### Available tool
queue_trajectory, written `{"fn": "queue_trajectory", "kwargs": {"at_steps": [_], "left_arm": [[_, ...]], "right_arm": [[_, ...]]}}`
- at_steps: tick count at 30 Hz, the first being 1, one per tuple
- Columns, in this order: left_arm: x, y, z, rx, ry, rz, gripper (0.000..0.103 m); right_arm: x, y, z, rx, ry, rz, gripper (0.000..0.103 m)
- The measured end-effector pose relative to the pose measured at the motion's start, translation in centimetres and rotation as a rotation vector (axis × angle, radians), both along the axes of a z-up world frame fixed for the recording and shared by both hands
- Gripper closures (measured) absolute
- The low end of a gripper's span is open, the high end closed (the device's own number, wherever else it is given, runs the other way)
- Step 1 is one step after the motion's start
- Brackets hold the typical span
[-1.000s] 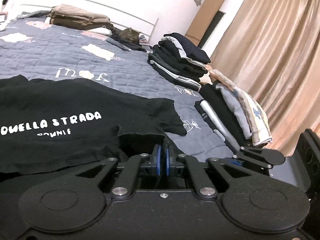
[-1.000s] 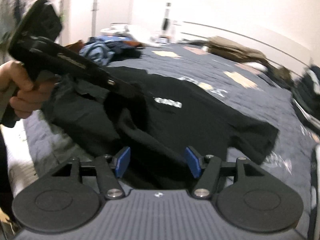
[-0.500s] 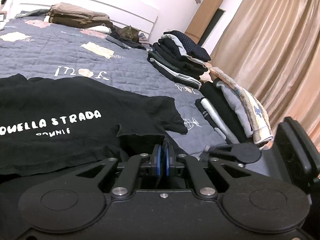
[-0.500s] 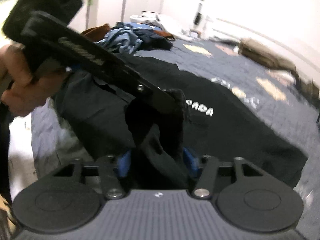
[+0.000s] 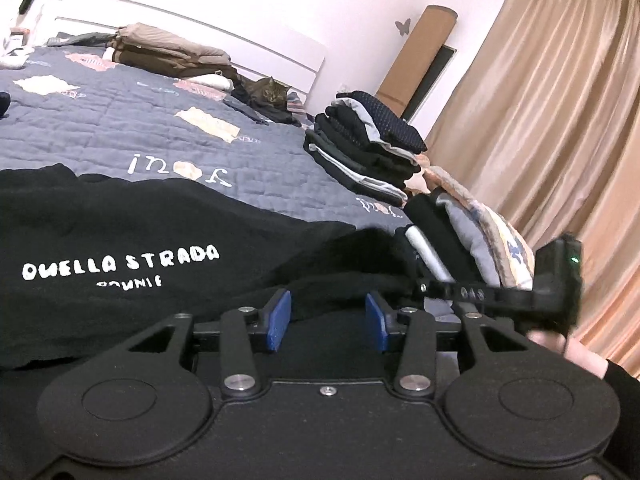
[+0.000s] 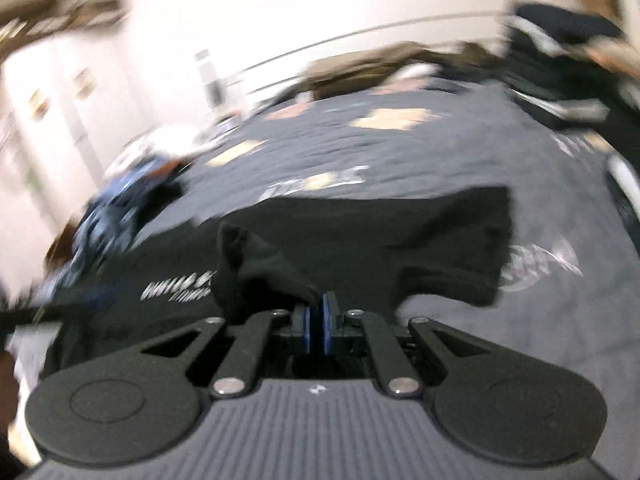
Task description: Fold clothes
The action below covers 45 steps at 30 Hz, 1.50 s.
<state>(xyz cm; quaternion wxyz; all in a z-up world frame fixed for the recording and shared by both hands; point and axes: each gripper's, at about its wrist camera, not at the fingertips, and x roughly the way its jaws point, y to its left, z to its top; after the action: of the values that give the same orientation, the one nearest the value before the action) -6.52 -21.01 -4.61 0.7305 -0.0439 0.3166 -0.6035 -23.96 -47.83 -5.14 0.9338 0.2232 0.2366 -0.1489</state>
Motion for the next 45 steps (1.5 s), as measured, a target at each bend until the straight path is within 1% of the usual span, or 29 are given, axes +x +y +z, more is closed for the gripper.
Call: {"fn": "queue_trajectory", "kwargs": {"at_steps": [3,6,8,9,10,14,20,24,26,29,31,35,36,39,42,45], "left_arm": [[-0.2,-0.1,-0.1,0.012,-0.006,-0.005,0.061],[0.0,0.3,-0.3,0.022,-0.006,0.005,0.061],[0.3,0.7,-0.3,0.032,-0.016,0.028,0.061],[0.5,0.9,-0.3,0.037,-0.021,0.039,0.061],[0.7,1.1,-0.2,0.042,-0.026,0.05,0.061],[1.5,2.1,-0.1,0.062,-0.048,0.103,0.061],[3.4,4.5,0.2,0.08,-0.069,0.215,0.061],[5.2,7.0,0.7,0.104,-0.112,0.327,0.061],[6.2,8.4,0.9,0.119,-0.135,0.386,0.055],[7.7,10.6,0.9,0.146,-0.158,0.47,0.055],[8.3,11.8,0.9,0.161,-0.158,0.494,0.055],[8.5,12.7,0.7,0.202,-0.184,0.481,0.055],[8.6,12.7,0.5,0.212,-0.174,0.47,0.055],[9.2,12.4,-0.5,0.221,-0.098,0.434,0.055],[10.1,12.0,-1.7,0.199,0.016,0.402,0.055],[10.8,11.6,-2.7,0.189,0.1,0.41,0.056]], "right_arm": [[0.1,-1.9,-1.6,0.024,0.001,-0.095,0.094],[0.7,-2.7,-3.1,-0.013,0.062,-0.136,0.089],[0.4,-3.4,-3.4,0.002,0.07,-0.16,0.079],[0.3,-3.5,-3.3,0.013,0.06,-0.166,0.07],[0.2,-3.6,-3.2,0.024,0.051,-0.173,0.068],[0.5,-3.3,-2.8,0.039,0.038,-0.152,0.068],[1.7,-1.9,-1.8,0.053,0.042,-0.067,0.067],[2.7,-0.6,-1.3,0.068,0.039,-0.006,0.067],[3.2,0.0,-1.2,0.066,0.044,0.014,0.067],[4.0,0.7,-1.3,0.091,0.055,0.05,0.067],[4.5,1.3,-1.3,0.118,0.064,0.077,0.067],[5.8,2.5,-1.6,0.193,0.082,0.138,0.067],[6.1,2.8,-1.6,0.208,0.088,0.146,0.067],[7.0,3.7,-1.8,0.25,0.103,0.169,0.067],[7.4,4.4,-1.8,0.279,0.109,0.188,0.067],[7.8,4.9,-2.0,0.292,0.126,0.201,0.067]]}}
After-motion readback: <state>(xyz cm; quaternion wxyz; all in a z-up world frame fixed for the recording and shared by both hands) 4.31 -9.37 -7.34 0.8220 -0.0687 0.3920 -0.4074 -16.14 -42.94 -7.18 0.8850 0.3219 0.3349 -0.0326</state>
